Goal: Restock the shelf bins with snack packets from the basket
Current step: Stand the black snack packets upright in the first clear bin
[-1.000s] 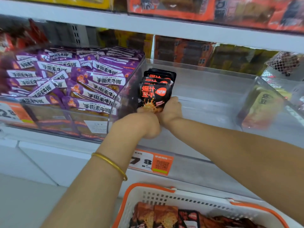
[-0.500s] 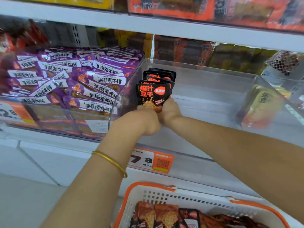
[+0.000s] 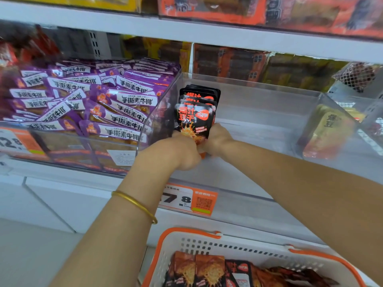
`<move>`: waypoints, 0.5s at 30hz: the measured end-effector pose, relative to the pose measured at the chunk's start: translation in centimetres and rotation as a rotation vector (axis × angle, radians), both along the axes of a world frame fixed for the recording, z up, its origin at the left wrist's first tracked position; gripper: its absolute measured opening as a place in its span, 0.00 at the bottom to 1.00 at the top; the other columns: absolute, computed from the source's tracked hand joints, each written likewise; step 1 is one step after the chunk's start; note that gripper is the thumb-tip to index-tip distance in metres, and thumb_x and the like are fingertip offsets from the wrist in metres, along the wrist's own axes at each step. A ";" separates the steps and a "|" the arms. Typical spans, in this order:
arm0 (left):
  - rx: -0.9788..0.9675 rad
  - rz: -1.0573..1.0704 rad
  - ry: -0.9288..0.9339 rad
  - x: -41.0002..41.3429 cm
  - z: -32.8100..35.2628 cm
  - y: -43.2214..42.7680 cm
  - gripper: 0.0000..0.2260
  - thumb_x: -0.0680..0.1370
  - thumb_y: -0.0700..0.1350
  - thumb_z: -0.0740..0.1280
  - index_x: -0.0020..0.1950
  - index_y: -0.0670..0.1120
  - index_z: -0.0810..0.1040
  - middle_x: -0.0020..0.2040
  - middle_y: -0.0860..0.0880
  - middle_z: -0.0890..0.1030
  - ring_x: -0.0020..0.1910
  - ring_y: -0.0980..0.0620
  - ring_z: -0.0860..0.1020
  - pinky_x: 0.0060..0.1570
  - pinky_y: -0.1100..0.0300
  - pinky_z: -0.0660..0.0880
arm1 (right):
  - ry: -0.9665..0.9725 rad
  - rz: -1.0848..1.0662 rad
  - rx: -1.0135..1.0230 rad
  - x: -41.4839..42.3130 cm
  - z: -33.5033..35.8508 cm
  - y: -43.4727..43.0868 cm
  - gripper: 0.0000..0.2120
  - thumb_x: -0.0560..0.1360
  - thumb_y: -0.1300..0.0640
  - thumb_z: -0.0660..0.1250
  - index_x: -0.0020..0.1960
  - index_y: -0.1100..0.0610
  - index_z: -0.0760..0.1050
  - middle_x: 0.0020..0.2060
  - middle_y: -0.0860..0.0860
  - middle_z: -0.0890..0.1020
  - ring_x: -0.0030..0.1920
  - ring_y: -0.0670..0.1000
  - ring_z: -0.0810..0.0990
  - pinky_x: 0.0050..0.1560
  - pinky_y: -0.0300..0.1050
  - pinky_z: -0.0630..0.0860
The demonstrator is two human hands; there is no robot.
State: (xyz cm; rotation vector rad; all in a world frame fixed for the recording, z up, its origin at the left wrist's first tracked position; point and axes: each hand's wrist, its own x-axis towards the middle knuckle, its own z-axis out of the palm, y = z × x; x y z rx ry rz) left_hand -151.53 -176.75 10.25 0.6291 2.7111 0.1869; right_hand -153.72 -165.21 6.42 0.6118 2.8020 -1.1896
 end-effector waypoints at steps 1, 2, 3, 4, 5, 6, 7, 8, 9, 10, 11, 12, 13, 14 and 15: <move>0.004 -0.004 -0.004 0.0 0.0 0.0 0.18 0.82 0.46 0.55 0.69 0.39 0.65 0.68 0.39 0.62 0.61 0.44 0.70 0.50 0.61 0.64 | 0.000 0.001 0.003 0.0 0.0 0.0 0.24 0.64 0.60 0.77 0.53 0.59 0.67 0.48 0.54 0.75 0.52 0.57 0.79 0.47 0.44 0.74; 0.008 -0.002 -0.009 0.0 0.0 -0.1 0.18 0.82 0.46 0.55 0.69 0.39 0.65 0.68 0.40 0.62 0.61 0.44 0.70 0.51 0.61 0.65 | 0.002 0.004 0.012 0.1 0.0 -0.1 0.25 0.64 0.59 0.78 0.55 0.60 0.69 0.48 0.54 0.76 0.54 0.57 0.79 0.47 0.43 0.74; 0.009 -0.002 -0.011 0.0 0.0 -0.2 0.19 0.81 0.46 0.56 0.70 0.39 0.64 0.69 0.40 0.62 0.61 0.44 0.70 0.53 0.60 0.65 | 0.011 0.010 0.016 0.0 -0.1 -0.1 0.26 0.64 0.59 0.78 0.57 0.61 0.70 0.50 0.54 0.77 0.54 0.56 0.78 0.47 0.43 0.74; 0.007 -0.005 -0.012 0.1 0.0 -0.2 0.19 0.81 0.46 0.56 0.70 0.39 0.64 0.69 0.40 0.62 0.62 0.44 0.70 0.55 0.59 0.66 | 0.021 0.011 0.028 0.1 -0.1 -0.2 0.28 0.64 0.58 0.78 0.60 0.61 0.71 0.52 0.55 0.78 0.54 0.55 0.78 0.47 0.43 0.73; 0.000 -0.009 -0.014 0.2 0.1 -0.3 0.19 0.81 0.46 0.56 0.70 0.38 0.65 0.69 0.40 0.62 0.62 0.44 0.70 0.56 0.58 0.66 | 0.038 0.014 0.046 0.1 -0.2 -0.3 0.28 0.65 0.58 0.77 0.61 0.61 0.71 0.54 0.56 0.78 0.52 0.54 0.77 0.47 0.42 0.72; -0.009 -0.012 -0.025 0.3 0.2 -0.3 0.18 0.81 0.46 0.55 0.69 0.38 0.65 0.68 0.39 0.63 0.62 0.44 0.70 0.56 0.58 0.66 | 0.056 0.012 0.065 0.1 -0.3 -0.4 0.28 0.66 0.58 0.77 0.61 0.60 0.71 0.55 0.56 0.78 0.51 0.53 0.76 0.47 0.42 0.71; -0.015 -0.023 -0.031 0.4 0.2 -0.2 0.18 0.82 0.45 0.54 0.68 0.38 0.66 0.68 0.39 0.64 0.62 0.44 0.70 0.55 0.59 0.66 | 0.082 0.000 0.069 0.1 -0.5 -0.5 0.27 0.67 0.58 0.76 0.62 0.61 0.70 0.56 0.56 0.78 0.51 0.53 0.76 0.47 0.42 0.70; -0.032 -0.036 -0.029 0.5 0.3 -0.2 0.17 0.82 0.45 0.53 0.68 0.38 0.67 0.68 0.40 0.65 0.63 0.44 0.69 0.53 0.60 0.64 | 0.097 -0.020 0.069 0.1 -0.5 -0.7 0.27 0.67 0.58 0.75 0.62 0.61 0.69 0.57 0.57 0.77 0.53 0.55 0.77 0.47 0.43 0.70; -0.045 -0.045 -0.018 0.6 0.4 -0.1 0.17 0.83 0.45 0.53 0.68 0.38 0.66 0.69 0.40 0.65 0.64 0.44 0.69 0.53 0.61 0.63 | 0.122 -0.056 0.060 -0.1 -0.6 -0.9 0.27 0.68 0.58 0.74 0.63 0.62 0.68 0.58 0.58 0.76 0.57 0.57 0.76 0.49 0.45 0.71; -0.052 -0.045 -0.010 0.6 0.6 0.0 0.17 0.83 0.45 0.52 0.68 0.37 0.66 0.69 0.41 0.65 0.64 0.44 0.68 0.55 0.60 0.63 | 0.137 -0.090 0.039 -0.1 -0.5 -1.2 0.27 0.69 0.59 0.73 0.63 0.63 0.66 0.60 0.58 0.75 0.59 0.58 0.76 0.51 0.46 0.72; -0.057 -0.044 -0.005 0.6 0.6 0.1 0.18 0.83 0.45 0.52 0.69 0.37 0.65 0.70 0.41 0.65 0.65 0.44 0.68 0.57 0.60 0.63 | 0.148 -0.116 0.004 -0.2 -0.5 -1.3 0.26 0.71 0.59 0.72 0.64 0.63 0.65 0.61 0.59 0.74 0.61 0.59 0.74 0.53 0.47 0.71; -0.059 -0.045 -0.003 0.7 0.6 0.2 0.18 0.83 0.45 0.52 0.69 0.36 0.64 0.70 0.41 0.65 0.65 0.44 0.68 0.60 0.59 0.63 | 0.142 -0.131 -0.039 -0.2 -0.3 -1.4 0.25 0.73 0.60 0.70 0.65 0.63 0.64 0.63 0.58 0.73 0.62 0.58 0.73 0.53 0.46 0.70; -0.054 -0.048 0.005 0.7 0.6 0.2 0.18 0.83 0.45 0.52 0.70 0.36 0.64 0.70 0.41 0.64 0.65 0.43 0.68 0.61 0.59 0.63 | 0.138 -0.140 -0.069 -0.2 -0.3 -1.4 0.24 0.74 0.60 0.68 0.65 0.63 0.64 0.63 0.57 0.72 0.62 0.57 0.73 0.51 0.43 0.69; -0.050 -0.044 -0.002 0.6 0.4 0.2 0.18 0.83 0.45 0.52 0.70 0.36 0.64 0.70 0.41 0.64 0.66 0.43 0.68 0.62 0.58 0.62 | 0.137 -0.141 -0.069 0.0 -0.2 -1.5 0.23 0.74 0.60 0.68 0.65 0.63 0.64 0.62 0.57 0.73 0.62 0.56 0.73 0.49 0.41 0.68; -0.041 -0.051 0.000 0.5 0.2 0.3 0.18 0.83 0.45 0.52 0.70 0.36 0.64 0.70 0.40 0.64 0.66 0.42 0.68 0.63 0.57 0.62 | 0.152 -0.145 -0.065 0.1 -0.3 -1.4 0.22 0.74 0.60 0.68 0.65 0.63 0.65 0.62 0.57 0.73 0.61 0.56 0.73 0.47 0.40 0.66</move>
